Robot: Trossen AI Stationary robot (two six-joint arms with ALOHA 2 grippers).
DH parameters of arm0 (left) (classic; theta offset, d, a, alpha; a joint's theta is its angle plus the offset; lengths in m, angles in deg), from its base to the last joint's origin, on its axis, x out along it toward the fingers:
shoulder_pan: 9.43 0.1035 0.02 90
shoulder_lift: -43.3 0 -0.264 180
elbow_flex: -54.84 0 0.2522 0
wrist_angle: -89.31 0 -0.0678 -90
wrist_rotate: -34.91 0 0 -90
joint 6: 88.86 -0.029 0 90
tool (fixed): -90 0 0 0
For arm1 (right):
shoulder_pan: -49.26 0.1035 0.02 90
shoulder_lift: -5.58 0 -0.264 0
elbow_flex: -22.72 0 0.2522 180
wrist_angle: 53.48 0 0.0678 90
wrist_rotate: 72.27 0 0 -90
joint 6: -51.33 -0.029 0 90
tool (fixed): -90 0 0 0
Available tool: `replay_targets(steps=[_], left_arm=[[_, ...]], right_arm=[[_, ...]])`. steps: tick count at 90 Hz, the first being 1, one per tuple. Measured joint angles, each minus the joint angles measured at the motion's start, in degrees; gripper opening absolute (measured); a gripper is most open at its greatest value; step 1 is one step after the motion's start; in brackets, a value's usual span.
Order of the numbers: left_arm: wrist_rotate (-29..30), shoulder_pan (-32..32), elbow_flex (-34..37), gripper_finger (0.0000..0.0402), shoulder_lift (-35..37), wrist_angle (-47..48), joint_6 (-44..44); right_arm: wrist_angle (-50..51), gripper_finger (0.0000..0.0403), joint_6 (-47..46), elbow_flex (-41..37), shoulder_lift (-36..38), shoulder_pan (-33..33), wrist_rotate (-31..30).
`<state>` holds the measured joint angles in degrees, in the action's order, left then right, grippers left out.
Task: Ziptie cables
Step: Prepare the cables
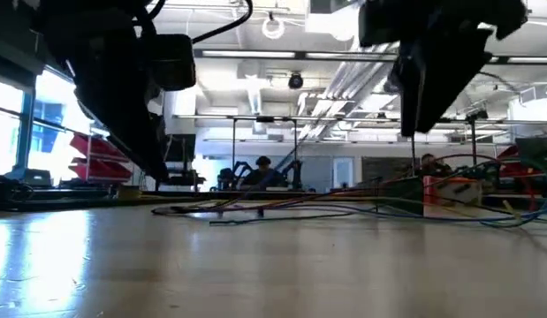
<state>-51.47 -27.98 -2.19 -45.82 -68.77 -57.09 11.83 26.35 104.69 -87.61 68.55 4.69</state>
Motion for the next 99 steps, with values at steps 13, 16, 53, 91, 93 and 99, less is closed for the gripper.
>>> replay_targets(steps=[13, 16, 53, 91, 93, 99], left_arm=[[-0.19, 0.63, 0.0, 0.0172, -3.25, -4.71, -3.83], [-0.39, 0.95, 0.0, 0.0172, -4.12, -5.7, -4.14], [-5.56, 1.17, 0.0, 0.0172, -12.84, -20.01, -1.99], [8.39, -1.75, -0.35, 0.014, -15.69, -19.47, 2.04], [8.39, -1.81, -0.33, 0.0135, -15.02, -18.16, 2.07], [8.31, -1.84, -0.26, 0.0121, -12.92, -14.04, 2.11]], right_arm=[[-1.42, 0.024, -1.36, -0.02, 0.64, 3.2, -8.81], [-1.91, 0.024, -2.16, -0.02, 0.63, 3.93, -10.34], [-12.5, 0.0238, -11.65, -0.08, 0.61, 18.6, -43.09], [-13.04, 0.0238, -24.88, -0.07, -0.55, 23.09, -40.16], [-13.05, 0.0238, -25.05, -0.07, -0.88, 22.83, -37.2], [-13.02, 0.0238, -26.6, -0.07, -2.46, 22.06, -29.43]])
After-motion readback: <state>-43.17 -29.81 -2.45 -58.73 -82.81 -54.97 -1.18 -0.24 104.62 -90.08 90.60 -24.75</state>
